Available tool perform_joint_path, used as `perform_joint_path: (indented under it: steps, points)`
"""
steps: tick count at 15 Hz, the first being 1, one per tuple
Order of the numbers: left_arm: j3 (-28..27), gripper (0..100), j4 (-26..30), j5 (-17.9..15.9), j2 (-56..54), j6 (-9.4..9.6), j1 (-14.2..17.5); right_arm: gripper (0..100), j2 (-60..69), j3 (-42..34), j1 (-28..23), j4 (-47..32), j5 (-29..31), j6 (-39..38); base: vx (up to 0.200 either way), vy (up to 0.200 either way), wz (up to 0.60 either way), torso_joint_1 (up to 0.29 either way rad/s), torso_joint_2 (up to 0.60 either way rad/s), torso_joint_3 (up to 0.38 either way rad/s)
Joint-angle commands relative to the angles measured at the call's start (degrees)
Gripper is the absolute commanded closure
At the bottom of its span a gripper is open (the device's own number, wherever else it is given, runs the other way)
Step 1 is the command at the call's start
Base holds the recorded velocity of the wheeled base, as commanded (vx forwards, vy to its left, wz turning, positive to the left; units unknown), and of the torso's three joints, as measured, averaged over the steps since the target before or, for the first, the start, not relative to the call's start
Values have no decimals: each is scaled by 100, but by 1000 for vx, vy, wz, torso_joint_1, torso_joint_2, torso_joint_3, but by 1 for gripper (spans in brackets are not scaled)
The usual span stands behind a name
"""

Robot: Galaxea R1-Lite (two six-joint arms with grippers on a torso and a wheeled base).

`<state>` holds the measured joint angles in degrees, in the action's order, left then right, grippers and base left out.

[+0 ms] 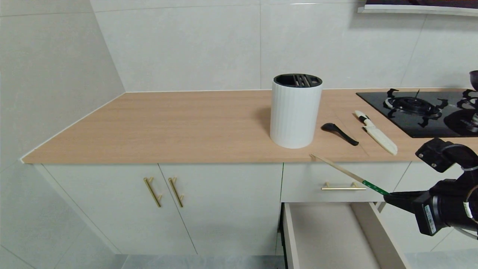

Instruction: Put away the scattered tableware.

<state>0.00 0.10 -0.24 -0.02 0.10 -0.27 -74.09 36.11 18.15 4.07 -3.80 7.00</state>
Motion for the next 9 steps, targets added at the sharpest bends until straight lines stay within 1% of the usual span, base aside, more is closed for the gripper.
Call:
perform_joint_path:
  steps: [1, 4, 9]
  points:
    - [0, 0, -1, -2, 2, -1, 0, 100, 27, -69, 48, 6, -15, 118, 0, 0, 0, -188, 437, 251]
    - [0, 0, -1, -2, 2, 8, 0, 100, 123, -192, 312, -12, -85, 170, 0, 0, 0, -191, 474, 271]
    - [0, 0, -1, -2, 2, 8, 0, 100, 9, -289, 426, -3, -85, 197, 0, 0, 0, -194, 484, 284]
